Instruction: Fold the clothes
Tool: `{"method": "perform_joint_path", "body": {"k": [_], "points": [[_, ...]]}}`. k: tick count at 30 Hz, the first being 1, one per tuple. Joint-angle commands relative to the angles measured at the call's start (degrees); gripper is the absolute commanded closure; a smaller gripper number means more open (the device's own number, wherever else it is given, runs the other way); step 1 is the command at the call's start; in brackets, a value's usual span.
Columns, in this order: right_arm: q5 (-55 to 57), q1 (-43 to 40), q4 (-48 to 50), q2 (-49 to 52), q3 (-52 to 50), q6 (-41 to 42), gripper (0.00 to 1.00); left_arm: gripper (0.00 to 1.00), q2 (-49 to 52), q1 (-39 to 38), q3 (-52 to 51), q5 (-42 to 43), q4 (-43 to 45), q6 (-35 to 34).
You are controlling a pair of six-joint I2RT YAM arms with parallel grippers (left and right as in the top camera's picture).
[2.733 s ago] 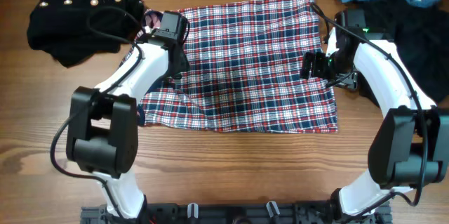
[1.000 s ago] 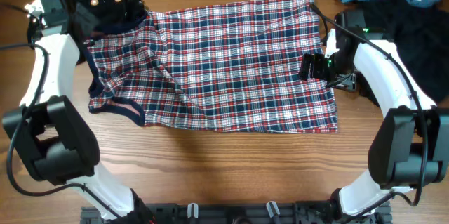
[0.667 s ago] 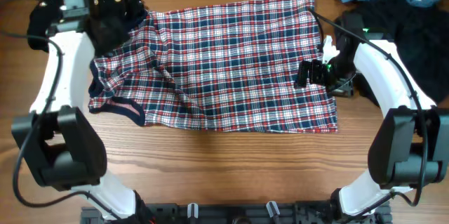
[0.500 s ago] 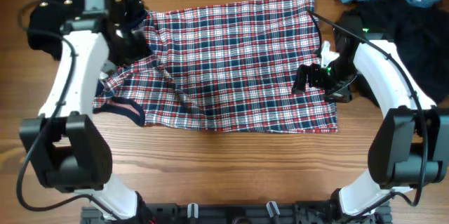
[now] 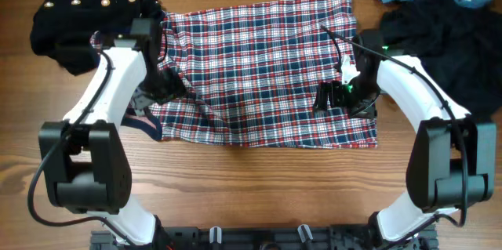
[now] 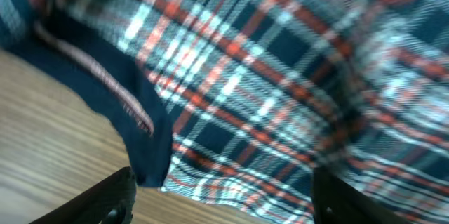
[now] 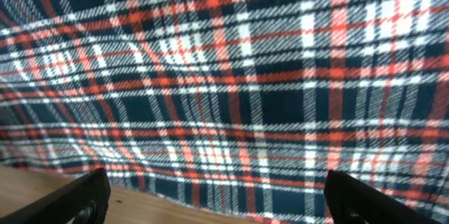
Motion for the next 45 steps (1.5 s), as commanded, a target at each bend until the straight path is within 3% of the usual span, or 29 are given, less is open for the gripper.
{"method": "perform_joint_path", "body": {"k": [1,8,15,27,31,36,45], "points": [[5.68,0.9,2.27,-1.2,-0.68,1.29,0.02,0.21,-0.96,-0.22,-5.03,-2.21,3.1,-6.21],[10.8,0.98,4.2,-1.2,-2.16,3.13,0.02,0.21,-0.96,-0.57,-10.93,-8.87,9.09,-10.19],[12.2,0.98,7.87,-1.2,-7.43,5.22,0.02,0.2,-0.83,-0.59,-11.28,-14.49,9.75,-10.75],[12.15,0.98,9.11,-1.2,-10.1,6.23,0.02,0.19,-0.79,-0.57,-21.86,-13.81,21.22,-10.73],[11.91,0.98,8.11,-1.2,-10.08,6.21,0.02,0.32,-0.63,-0.57,-26.1,-9.05,25.2,-10.73],[11.69,0.98,7.28,-1.2,-10.1,6.21,0.01,0.3,-0.63,-0.57,-26.99,-1.31,22.69,-10.32],[9.03,0.98,3.56,-1.2,-12.46,6.29,0.01,0.2,-0.63,-0.57,-26.99,2.1,11.93,-10.32]]}}
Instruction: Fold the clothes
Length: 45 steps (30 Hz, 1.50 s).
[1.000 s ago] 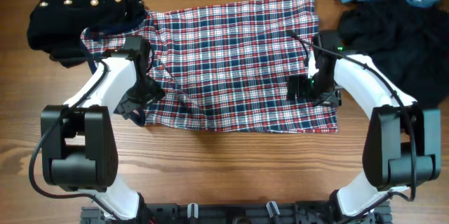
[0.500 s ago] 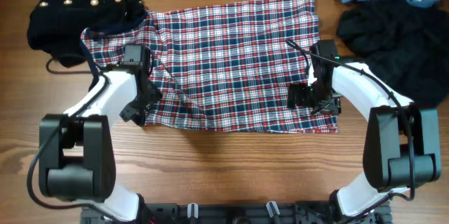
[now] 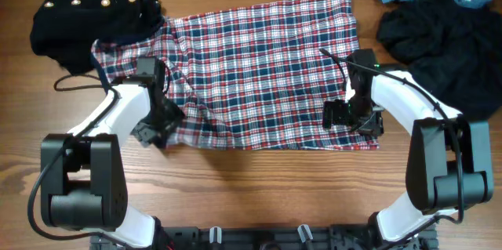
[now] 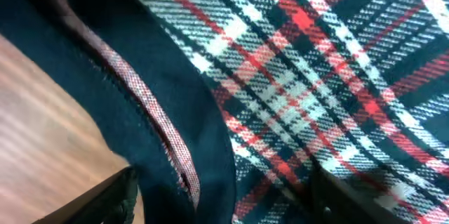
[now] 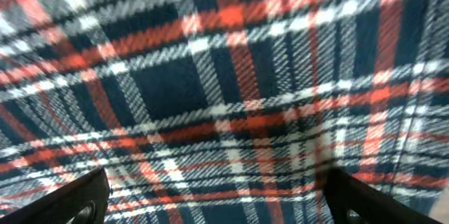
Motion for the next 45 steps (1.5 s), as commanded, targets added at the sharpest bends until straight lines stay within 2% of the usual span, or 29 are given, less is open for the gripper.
{"method": "perform_joint_path", "body": {"k": [1,7,12,16,23,32,38,45], "points": [[-2.75,0.17,-0.85,-0.76,-3.39,1.01,0.01,0.18,4.52,-0.87,-5.01,6.47,-4.13,0.94],[-6.12,0.17,0.28,-0.76,-7.39,2.29,0.0,0.14,4.52,-0.87,-5.01,8.39,-6.14,0.98],[-5.97,-0.55,2.73,-0.76,-7.37,3.76,0.0,0.12,4.52,-0.72,-5.01,5.64,-4.48,0.96],[-4.98,-4.48,3.61,-0.76,-7.37,6.99,0.0,0.11,4.52,0.39,-5.01,3.61,-4.07,0.96],[-4.96,-12.44,3.58,-0.76,-7.37,5.25,0.0,0.05,4.52,6.36,-5.01,-0.74,-4.09,0.98],[-4.96,-13.46,4.11,-0.76,-7.15,3.89,0.0,0.02,4.52,15.41,-4.98,-0.76,-3.63,3.8],[-4.98,-13.46,2.16,-1.05,-3.21,3.96,0.0,0.0,3.89,17.35,-3.76,-0.72,-4.59,5.46],[-5.22,-13.46,-1.09,-2.47,3.43,3.78,0.0,0.01,-1.09,17.25,1.81,-0.48,-10.14,5.49]]}}
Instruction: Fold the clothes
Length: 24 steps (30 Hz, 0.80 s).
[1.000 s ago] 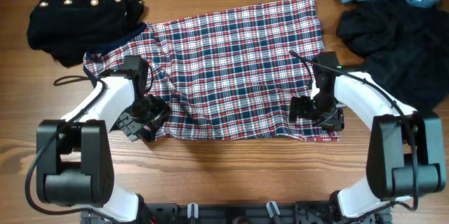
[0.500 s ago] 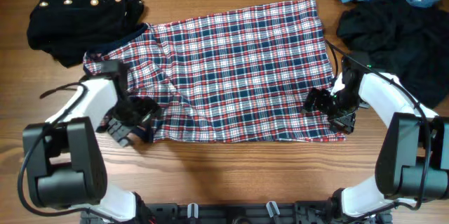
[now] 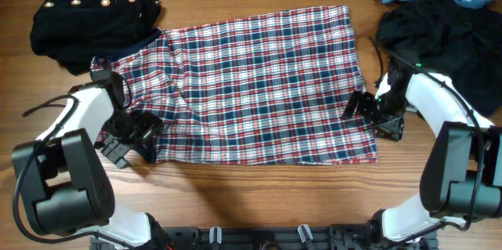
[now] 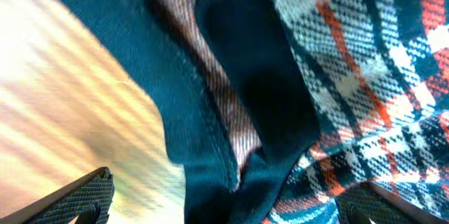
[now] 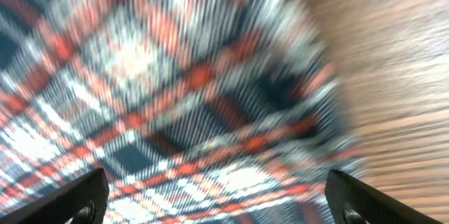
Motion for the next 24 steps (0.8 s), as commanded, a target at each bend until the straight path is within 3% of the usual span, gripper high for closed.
{"method": "perform_joint_path", "body": {"k": [1,10,18,24], "points": [[1.73,-0.35,-0.79,-0.81,4.0,-1.27,0.0,0.0,-3.19,0.98,2.6,-7.26,-2.49,-0.13],[-2.05,-0.33,-2.6,-4.83,8.57,-4.35,0.0,0.0,-14.73,-3.63,3.13,-3.04,-1.49,-0.15],[-5.97,-0.33,-2.93,-5.07,8.57,-5.4,0.0,0.0,-15.1,-5.16,3.13,-3.02,-0.07,-0.39],[-7.1,-0.35,-4.35,-6.54,8.57,-7.28,0.0,0.0,-15.32,-4.22,3.13,-3.08,-0.35,-6.56]]}}
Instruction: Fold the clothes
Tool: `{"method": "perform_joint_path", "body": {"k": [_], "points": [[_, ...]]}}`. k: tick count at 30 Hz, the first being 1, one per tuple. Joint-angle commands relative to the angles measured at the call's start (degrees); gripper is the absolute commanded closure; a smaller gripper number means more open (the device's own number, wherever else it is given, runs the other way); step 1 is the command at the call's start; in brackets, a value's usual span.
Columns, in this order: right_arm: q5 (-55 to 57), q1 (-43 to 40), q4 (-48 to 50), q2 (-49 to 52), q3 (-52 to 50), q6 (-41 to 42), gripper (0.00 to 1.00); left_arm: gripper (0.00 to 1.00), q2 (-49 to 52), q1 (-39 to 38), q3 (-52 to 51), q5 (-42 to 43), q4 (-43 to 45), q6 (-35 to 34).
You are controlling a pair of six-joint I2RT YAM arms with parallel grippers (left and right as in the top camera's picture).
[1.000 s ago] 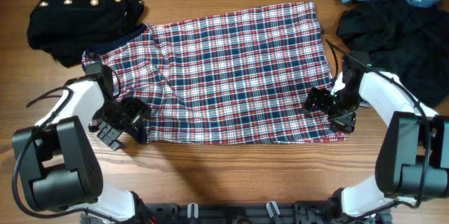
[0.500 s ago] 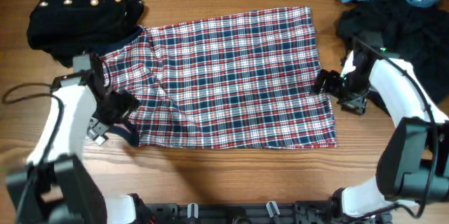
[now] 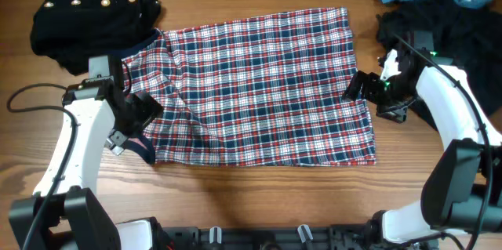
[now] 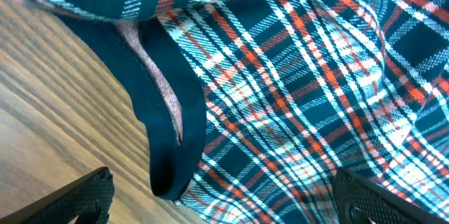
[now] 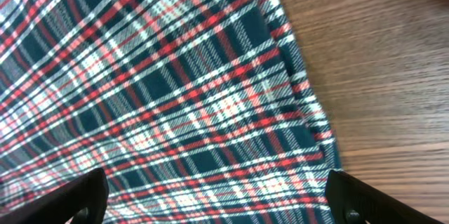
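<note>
A red, white and navy plaid garment (image 3: 251, 85) lies spread flat on the wooden table (image 3: 251, 195). My left gripper (image 3: 129, 121) hovers open over its lower left corner. In the left wrist view the gripper (image 4: 224, 203) has plaid cloth (image 4: 302, 97) and a folded navy band (image 4: 168, 133) below it, nothing between the fingers (image 4: 77, 199). My right gripper (image 3: 369, 97) hovers open at the garment's right edge. In the right wrist view that gripper (image 5: 224, 203) is above the plaid (image 5: 161, 90), beside bare wood (image 5: 379, 76).
A black garment with gold buttons (image 3: 86, 11) lies at the back left, touching the plaid's corner. A black heap (image 3: 455, 38) and a blue denim piece lie at the back right, close behind the right arm.
Both grippers have risen off the cloth; the wrist views now take in more of it. The left one moved slightly away from the front edge, the right one farther back along the right edge.
Both grippers stood open over the plaid, well inside its edges, with the left side rumpled. Then they were low on the cloth nearer its front edge. Then they were at the left and right edges, the garment flatter and wider. Now they hover above it.
</note>
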Motion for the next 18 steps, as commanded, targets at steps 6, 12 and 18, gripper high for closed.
{"method": "perform_joint_path", "body": {"k": [6,12,18], "points": [[-2.03,-0.15,-4.68,-3.04,0.96,-2.86,0.0,0.0,-1.27,5.66,0.59,-4.72,0.0,-5.53],[-2.89,-0.15,-6.19,-3.04,0.94,-2.27,0.0,0.0,-1.27,11.02,0.57,-7.48,0.04,-2.95],[-2.86,-0.13,-6.62,-3.02,0.7,-1.97,0.0,0.0,-0.98,15.47,0.2,-10.45,2.51,-2.95]]}}
